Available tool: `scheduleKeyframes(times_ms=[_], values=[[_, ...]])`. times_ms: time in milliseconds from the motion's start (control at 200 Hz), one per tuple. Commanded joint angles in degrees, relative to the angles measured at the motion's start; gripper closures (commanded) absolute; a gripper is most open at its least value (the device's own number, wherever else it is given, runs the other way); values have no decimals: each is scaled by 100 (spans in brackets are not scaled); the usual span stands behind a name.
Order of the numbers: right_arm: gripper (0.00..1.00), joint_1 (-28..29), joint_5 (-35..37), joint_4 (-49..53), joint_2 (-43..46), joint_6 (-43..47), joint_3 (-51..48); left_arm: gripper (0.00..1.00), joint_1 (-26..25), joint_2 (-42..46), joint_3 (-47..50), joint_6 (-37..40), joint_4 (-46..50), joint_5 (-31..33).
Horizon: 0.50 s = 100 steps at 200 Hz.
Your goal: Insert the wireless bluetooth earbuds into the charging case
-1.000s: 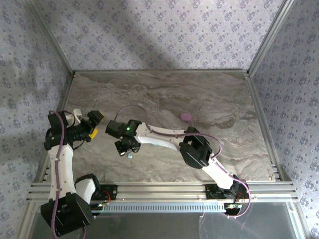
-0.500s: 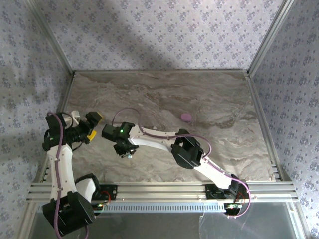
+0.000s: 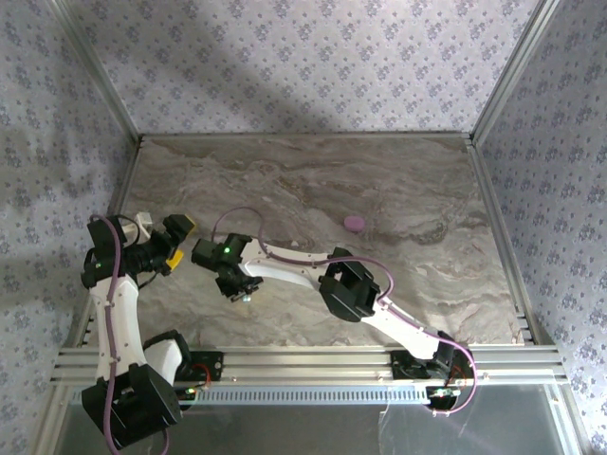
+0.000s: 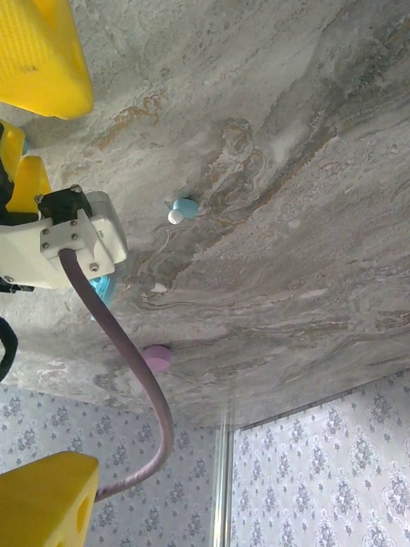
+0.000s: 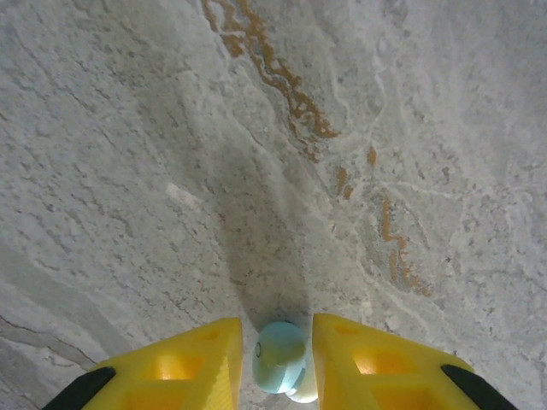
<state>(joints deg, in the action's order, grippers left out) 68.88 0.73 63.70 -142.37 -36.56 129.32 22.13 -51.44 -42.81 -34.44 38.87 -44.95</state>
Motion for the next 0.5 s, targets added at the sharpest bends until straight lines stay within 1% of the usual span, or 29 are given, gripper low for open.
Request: scheduleKeyframes(times_ms=[0, 495], values=[[71, 2, 129, 303, -168, 9, 240, 0, 46, 46, 47, 113, 33, -23], [71, 20, 64, 461, -395, 10, 500, 0, 46, 38, 71, 113, 33, -31]])
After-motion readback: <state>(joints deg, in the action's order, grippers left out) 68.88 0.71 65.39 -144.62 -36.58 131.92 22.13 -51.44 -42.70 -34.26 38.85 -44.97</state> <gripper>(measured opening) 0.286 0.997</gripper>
